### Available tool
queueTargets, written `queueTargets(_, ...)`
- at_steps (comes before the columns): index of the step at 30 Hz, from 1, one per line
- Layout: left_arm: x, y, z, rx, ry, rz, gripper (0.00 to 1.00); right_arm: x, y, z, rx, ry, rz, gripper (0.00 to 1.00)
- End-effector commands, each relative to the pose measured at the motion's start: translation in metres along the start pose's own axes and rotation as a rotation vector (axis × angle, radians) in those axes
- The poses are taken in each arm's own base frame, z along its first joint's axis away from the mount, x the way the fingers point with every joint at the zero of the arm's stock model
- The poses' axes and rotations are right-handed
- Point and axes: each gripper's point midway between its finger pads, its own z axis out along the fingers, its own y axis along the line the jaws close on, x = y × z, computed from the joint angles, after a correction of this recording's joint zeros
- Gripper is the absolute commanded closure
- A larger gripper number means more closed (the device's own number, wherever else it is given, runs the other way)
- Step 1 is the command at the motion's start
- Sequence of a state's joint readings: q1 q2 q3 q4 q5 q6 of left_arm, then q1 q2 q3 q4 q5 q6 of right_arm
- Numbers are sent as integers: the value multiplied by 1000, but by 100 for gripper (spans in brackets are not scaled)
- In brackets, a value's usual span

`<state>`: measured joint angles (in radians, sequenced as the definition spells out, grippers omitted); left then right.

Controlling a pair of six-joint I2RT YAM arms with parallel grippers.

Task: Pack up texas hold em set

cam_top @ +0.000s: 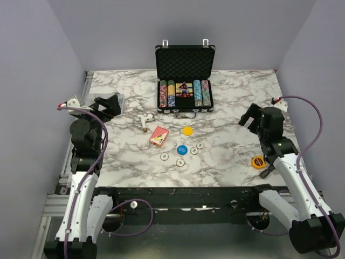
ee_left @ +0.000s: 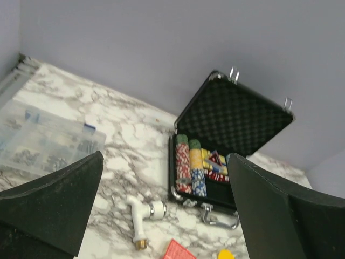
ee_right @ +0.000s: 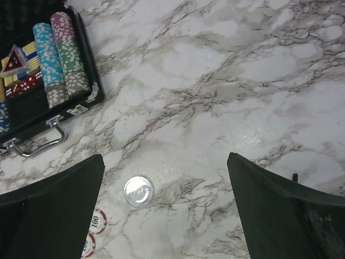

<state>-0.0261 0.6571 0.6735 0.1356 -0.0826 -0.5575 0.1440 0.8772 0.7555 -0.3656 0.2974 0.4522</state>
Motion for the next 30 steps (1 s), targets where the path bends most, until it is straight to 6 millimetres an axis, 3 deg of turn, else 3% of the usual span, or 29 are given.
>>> queueTargets(1,51,-6,2,58,231,-65,2,-5,-13,-4,99,8,31,0)
queueTargets(6,52,-25,10,151,259,-97,2,14,-2,-3,56,119,44,0)
queueTargets(8,56,-33,13,186,295,-99,2,27,-3,-3,76,169,97,0)
queueTargets(12,67,-55,16,311,409,-83,2,61,5,0,21,325,44,0)
queueTargets(18,105,-70,19,410,678,-94,2,80,21,6,-79,424,-5,0)
queueTargets(24,152,-72,13,427,840,-26,2,117,37,10,-136,570,-64,0)
queueTargets(30,168,-83,7,472,931,-64,2,152,54,7,-129,668,-143,0)
